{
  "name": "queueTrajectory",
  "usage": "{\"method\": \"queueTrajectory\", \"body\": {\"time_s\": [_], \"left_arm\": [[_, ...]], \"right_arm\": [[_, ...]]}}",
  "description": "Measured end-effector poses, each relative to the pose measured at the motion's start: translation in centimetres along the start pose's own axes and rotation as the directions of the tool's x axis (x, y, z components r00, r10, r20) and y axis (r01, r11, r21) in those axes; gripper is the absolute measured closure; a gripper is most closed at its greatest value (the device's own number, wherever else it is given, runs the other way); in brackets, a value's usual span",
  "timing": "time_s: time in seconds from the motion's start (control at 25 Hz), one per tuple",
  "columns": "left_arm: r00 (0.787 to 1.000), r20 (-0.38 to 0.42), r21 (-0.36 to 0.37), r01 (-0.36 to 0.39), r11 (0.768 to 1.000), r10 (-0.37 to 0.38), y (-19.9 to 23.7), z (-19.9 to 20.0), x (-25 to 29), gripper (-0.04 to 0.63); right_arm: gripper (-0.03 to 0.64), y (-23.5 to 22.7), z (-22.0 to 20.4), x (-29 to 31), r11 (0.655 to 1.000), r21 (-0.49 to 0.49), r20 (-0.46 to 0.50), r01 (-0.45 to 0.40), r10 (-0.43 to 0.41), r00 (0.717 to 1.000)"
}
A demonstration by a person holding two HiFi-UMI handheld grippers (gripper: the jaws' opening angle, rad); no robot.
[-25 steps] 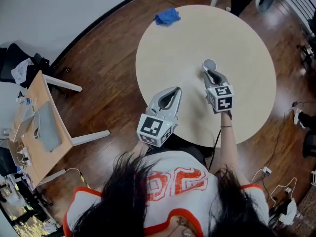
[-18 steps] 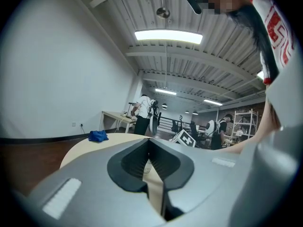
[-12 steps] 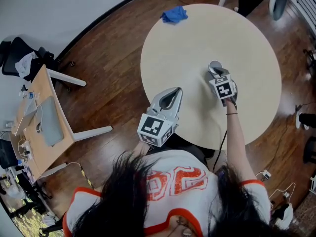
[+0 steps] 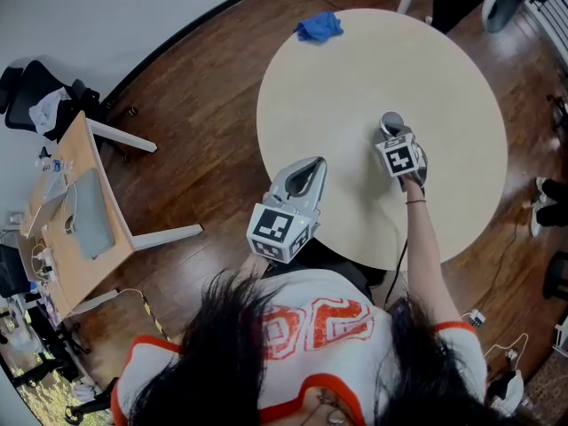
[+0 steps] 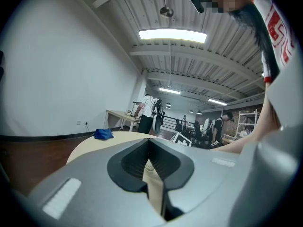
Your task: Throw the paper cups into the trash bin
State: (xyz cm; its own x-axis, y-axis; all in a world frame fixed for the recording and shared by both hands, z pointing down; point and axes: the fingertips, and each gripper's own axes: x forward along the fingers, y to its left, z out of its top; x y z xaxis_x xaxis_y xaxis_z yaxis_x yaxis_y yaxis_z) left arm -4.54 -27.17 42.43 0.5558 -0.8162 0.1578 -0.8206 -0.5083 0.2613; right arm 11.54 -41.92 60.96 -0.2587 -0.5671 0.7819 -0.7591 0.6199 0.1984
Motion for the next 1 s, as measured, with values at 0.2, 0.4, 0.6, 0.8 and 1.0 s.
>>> {"method": "queueTrajectory", "body": {"time_s": [0.2, 0.4, 0.6, 0.8, 1.0], "left_arm": [[1.000, 0.001, -0.004, -0.007, 1.000, 0.007, 0.4, 0.0, -0.4, 0.595], [1.000, 0.005, -0.005, -0.006, 1.000, 0.006, 0.8, -0.2, -0.7, 0.595], [1.000, 0.007, -0.002, -0.001, 1.000, 0.001, 1.2, -0.3, -1.2, 0.595], [1.000, 0.014, -0.001, 0.019, 1.000, -0.019, 1.3, -0.3, -1.7, 0.595], [0.998, 0.014, 0.003, 0.054, 0.999, -0.054, 0.5, -0.6, -2.5, 0.595]], "right_arm": [[0.586, 0.1, -0.8, -0.1, 0.999, 0.050, -0.029, -0.002, 0.003, 1.000], [0.586, 0.6, 0.5, -2.0, 0.997, 0.071, 0.037, 0.014, -0.016, 0.999], [0.586, 2.0, 1.0, -5.0, 0.988, 0.155, 0.103, 0.010, -0.027, 0.994], [0.588, 4.7, 1.3, -8.6, 0.979, 0.205, 0.161, 0.016, -0.050, 0.986], [0.589, 7.8, 1.5, -12.5, 0.963, 0.266, 0.238, 0.036, -0.102, 0.966]]}}
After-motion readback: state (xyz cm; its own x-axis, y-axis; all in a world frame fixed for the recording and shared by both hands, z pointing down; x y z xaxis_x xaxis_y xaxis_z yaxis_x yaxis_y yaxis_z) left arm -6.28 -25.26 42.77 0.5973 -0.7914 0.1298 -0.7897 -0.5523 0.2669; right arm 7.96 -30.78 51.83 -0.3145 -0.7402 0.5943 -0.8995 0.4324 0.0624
